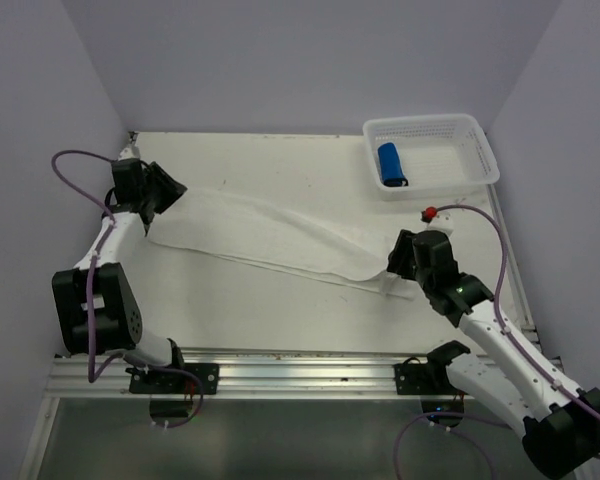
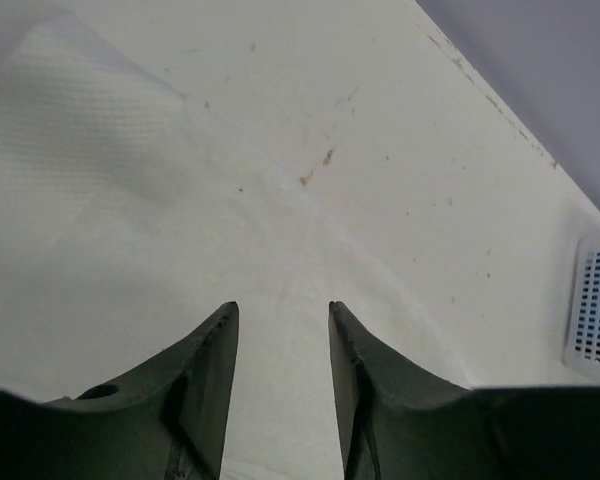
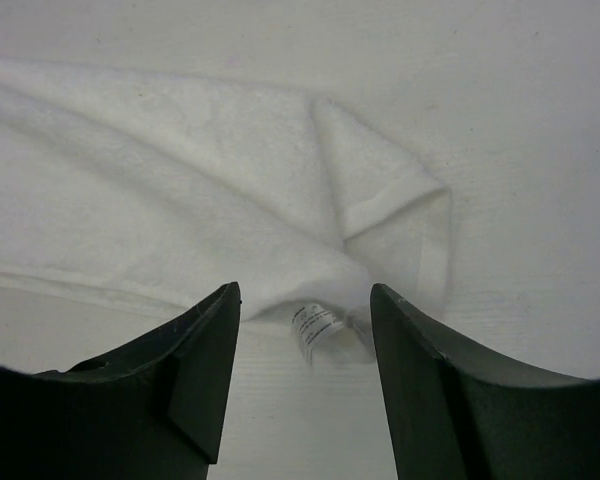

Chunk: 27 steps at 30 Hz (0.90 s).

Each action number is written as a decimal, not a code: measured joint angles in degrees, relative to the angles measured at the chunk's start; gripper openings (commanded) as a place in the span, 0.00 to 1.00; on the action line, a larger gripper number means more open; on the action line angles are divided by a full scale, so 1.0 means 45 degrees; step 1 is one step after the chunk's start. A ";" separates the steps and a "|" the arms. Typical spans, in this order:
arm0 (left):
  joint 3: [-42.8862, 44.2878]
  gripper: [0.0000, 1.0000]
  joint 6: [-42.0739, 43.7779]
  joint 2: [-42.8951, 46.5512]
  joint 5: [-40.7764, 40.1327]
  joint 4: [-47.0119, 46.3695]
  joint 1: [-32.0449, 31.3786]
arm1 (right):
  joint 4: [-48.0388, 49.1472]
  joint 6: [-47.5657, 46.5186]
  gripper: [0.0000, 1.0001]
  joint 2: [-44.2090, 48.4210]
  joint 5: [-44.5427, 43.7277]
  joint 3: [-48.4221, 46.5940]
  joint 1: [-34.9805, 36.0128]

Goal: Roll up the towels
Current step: Fold the towel

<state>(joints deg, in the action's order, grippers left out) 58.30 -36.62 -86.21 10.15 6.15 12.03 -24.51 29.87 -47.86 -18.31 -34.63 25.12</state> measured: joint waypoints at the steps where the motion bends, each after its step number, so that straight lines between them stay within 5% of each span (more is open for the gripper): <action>1: -0.0063 0.35 -0.0034 -0.0005 -0.0034 -0.0019 -0.0413 | 0.0053 0.0102 0.58 0.0102 -0.0005 0.0000 0.0000; 3: -0.0272 0.19 -0.0102 -0.0034 -0.0073 -0.0136 -0.1185 | 0.0175 0.0359 0.56 0.0117 -0.0010 0.0000 0.0000; 8: -0.0583 0.00 -0.0160 -0.0432 -0.0495 -0.0214 -0.3711 | 0.0432 0.1141 0.41 -0.0826 0.0204 0.0015 -0.0121; 12: -0.0597 0.00 -0.0165 -0.0971 -0.0821 -0.0316 -0.5765 | 0.0529 0.1948 0.32 -0.1452 0.0364 0.0005 -0.0840; 18: -0.0117 0.00 -0.0170 -0.2429 -0.1384 -0.0413 -0.7956 | 0.0403 0.3463 0.37 -0.2443 0.0777 -0.0019 -0.3113; 27: 0.1345 0.00 -0.0199 -0.4386 -0.1705 -0.0486 -0.9840 | 0.1025 0.3837 0.23 -0.4294 0.2705 -0.0374 -0.3915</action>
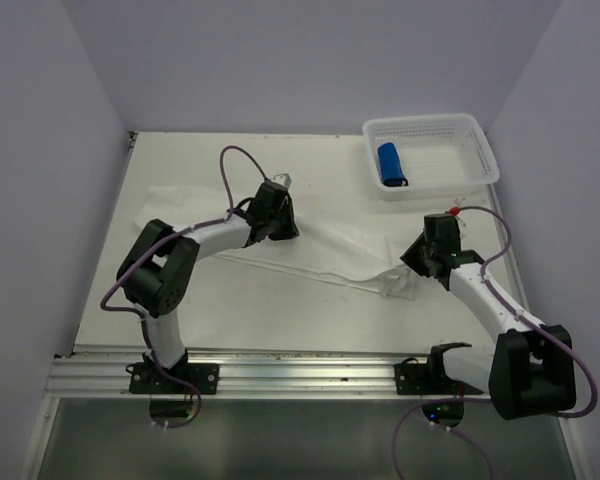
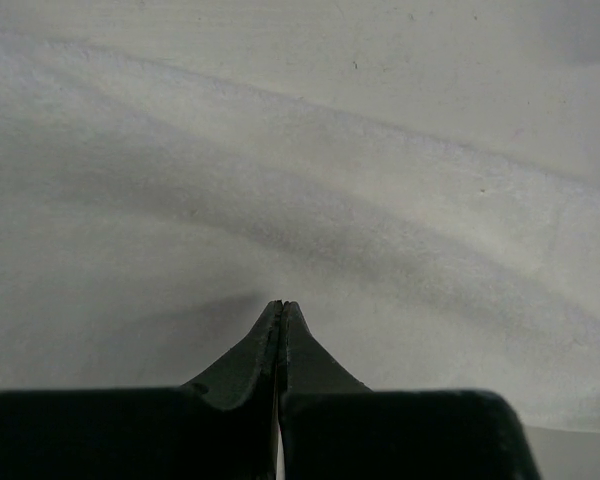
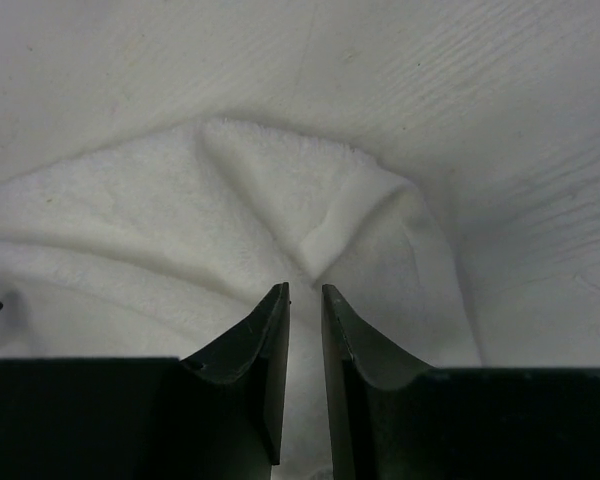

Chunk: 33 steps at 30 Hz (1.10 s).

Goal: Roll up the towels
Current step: Fold the towel

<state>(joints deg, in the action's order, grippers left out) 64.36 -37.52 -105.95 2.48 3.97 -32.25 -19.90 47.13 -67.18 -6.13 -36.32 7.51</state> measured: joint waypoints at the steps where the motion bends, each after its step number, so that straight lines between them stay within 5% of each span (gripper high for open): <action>1: 0.0097 0.00 -0.0049 -0.0097 -0.0005 -0.0010 -0.0102 | 0.0044 -0.0039 0.22 0.0073 0.0121 0.0000 0.0073; 13: 0.0491 0.00 -0.0452 -0.1127 -0.0180 -0.0039 -0.0952 | 0.0597 0.0204 0.21 0.1127 0.1302 0.1491 0.3473; 23: 0.0510 0.00 -0.0525 -0.1122 -0.0340 -0.0010 -0.1039 | 0.0369 0.0131 0.22 0.2657 0.1613 0.0627 0.2001; 29: 0.0471 0.00 -0.0525 -0.1064 -0.0403 -0.0019 -0.1132 | 0.0146 -0.0005 0.11 0.1583 0.1467 0.0277 0.0797; 33: 0.0165 0.00 -0.0525 -0.0797 -0.0398 -0.0015 -0.1219 | 0.0034 -0.0180 0.15 0.0554 0.1239 0.0243 0.0437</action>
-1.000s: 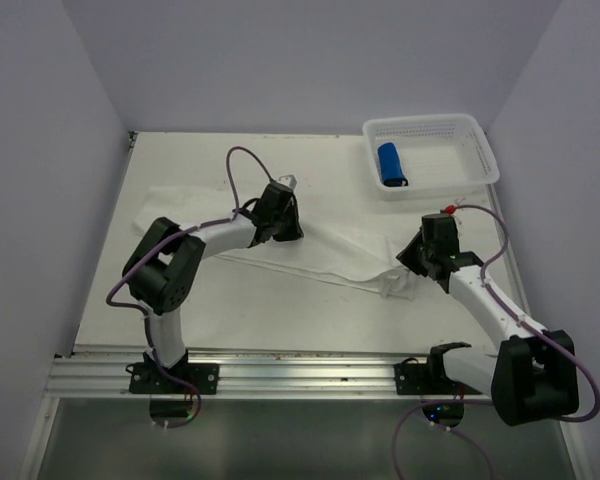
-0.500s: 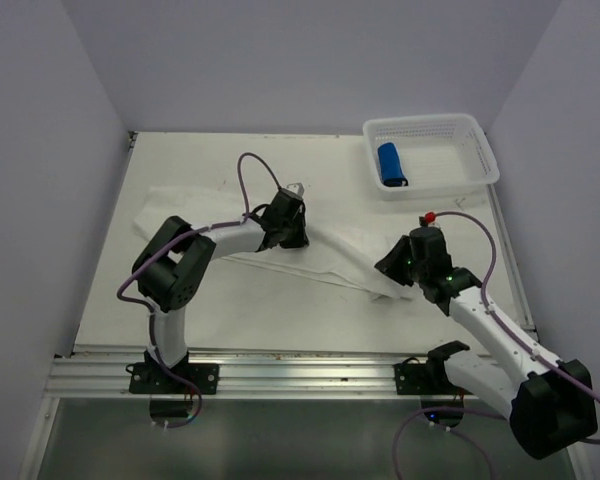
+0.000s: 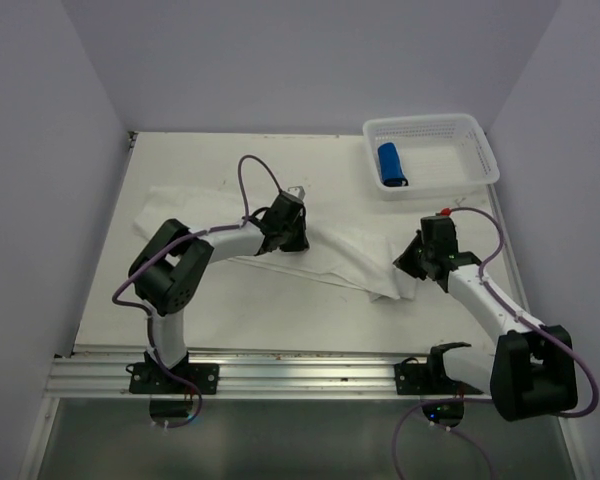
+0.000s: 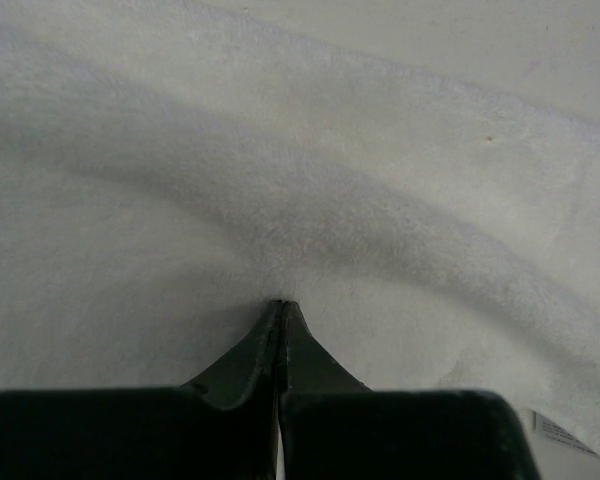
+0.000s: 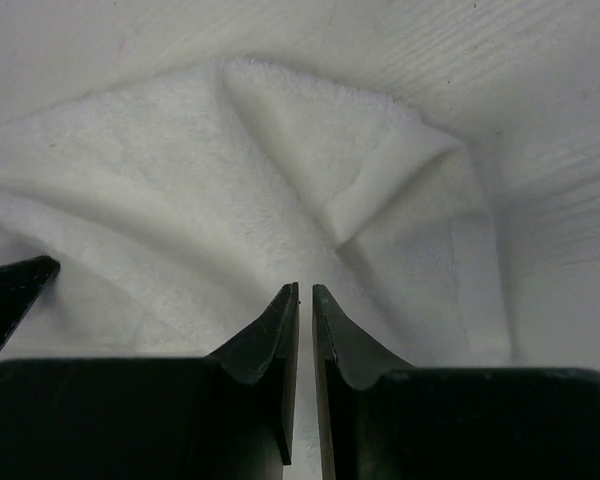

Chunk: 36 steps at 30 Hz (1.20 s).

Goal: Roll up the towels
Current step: Fold the towel

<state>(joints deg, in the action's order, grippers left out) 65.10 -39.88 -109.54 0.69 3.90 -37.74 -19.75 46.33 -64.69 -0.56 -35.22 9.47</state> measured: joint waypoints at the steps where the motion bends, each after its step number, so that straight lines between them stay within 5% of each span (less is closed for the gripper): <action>1: -0.0058 0.00 0.0000 0.0049 0.0000 0.0000 -0.0019 | -0.0024 -0.0063 0.18 -0.0262 0.0000 -0.0034 -0.0044; 6: -0.0092 0.00 0.0000 0.0083 0.0005 0.0005 -0.0053 | 0.0015 -0.0476 0.28 -0.1253 0.0005 -0.0248 -0.0034; 18: -0.0262 0.00 -0.0039 0.0092 0.0044 -0.0097 -0.0058 | 0.0296 -0.0879 0.31 -0.3560 -0.0282 -0.0641 0.0573; 25: -0.0384 0.00 -0.0233 0.0248 0.0223 -0.0175 -0.0063 | 0.0379 -0.0962 0.05 -0.4158 -0.0335 -0.1132 0.0729; 36: -0.0690 0.00 -0.0238 0.0534 0.0257 -0.0165 -0.0068 | -0.1005 -0.1132 0.00 -0.2569 -0.1030 -0.1229 0.0748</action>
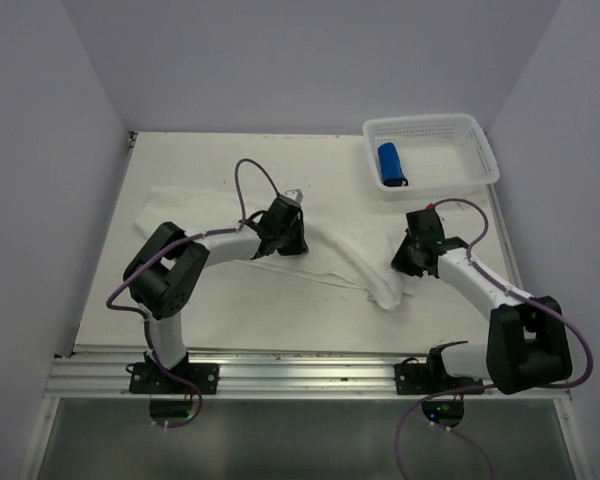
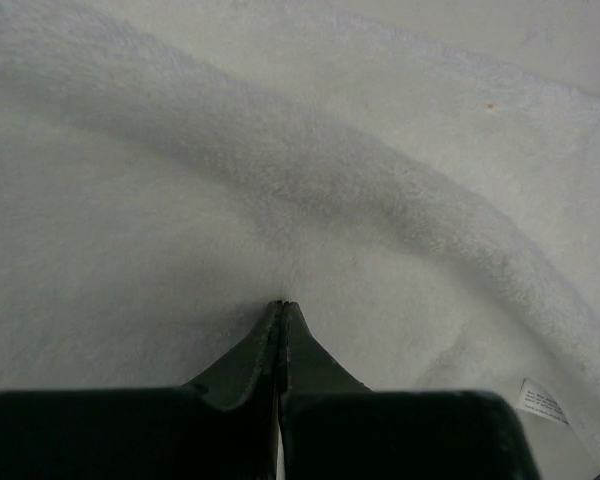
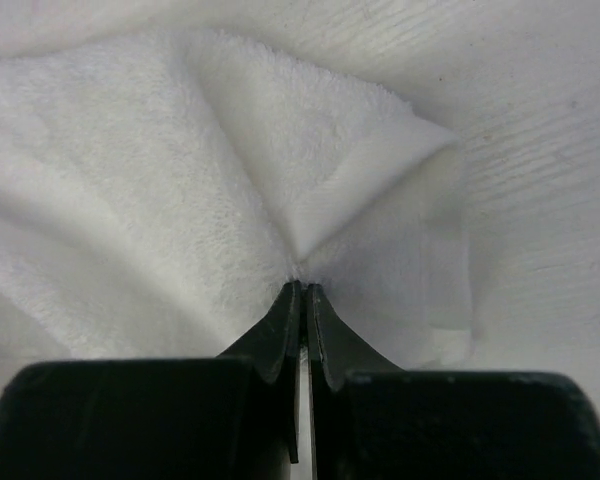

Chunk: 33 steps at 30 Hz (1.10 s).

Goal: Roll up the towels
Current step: Fold the towel

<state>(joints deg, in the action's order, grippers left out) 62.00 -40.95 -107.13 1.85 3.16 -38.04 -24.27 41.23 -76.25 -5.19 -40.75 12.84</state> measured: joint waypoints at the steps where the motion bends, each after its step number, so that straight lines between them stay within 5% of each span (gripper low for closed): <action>1: -0.0029 0.00 0.0000 0.0024 0.0000 0.0010 -0.0005 | -0.0214 -0.0044 0.00 0.0296 -0.0107 -0.0083 0.0000; 7: -0.0233 0.00 0.0000 0.0214 0.0000 0.0010 -0.0010 | -0.0976 -0.0257 0.00 0.1292 -0.0675 -0.0500 -0.0015; 12: -0.0291 0.00 0.0000 0.0223 0.0010 0.0000 -0.0010 | -0.1379 -0.0418 0.39 0.1336 -0.0831 -0.0544 -0.0024; 14: -0.0306 0.00 0.0005 0.0223 0.0015 0.0005 -0.0010 | -0.1588 -0.0510 0.42 0.1336 -0.1025 -0.0544 -0.0024; 33: -0.0306 0.00 0.0010 0.0223 0.0126 0.0087 -0.0010 | -0.0544 -0.0845 0.39 -0.0126 -0.0243 -0.0593 -0.0024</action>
<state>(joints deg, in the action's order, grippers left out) 60.62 -40.91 -106.13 2.42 3.55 -38.09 -26.72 37.43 -76.82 -6.28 -43.42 12.73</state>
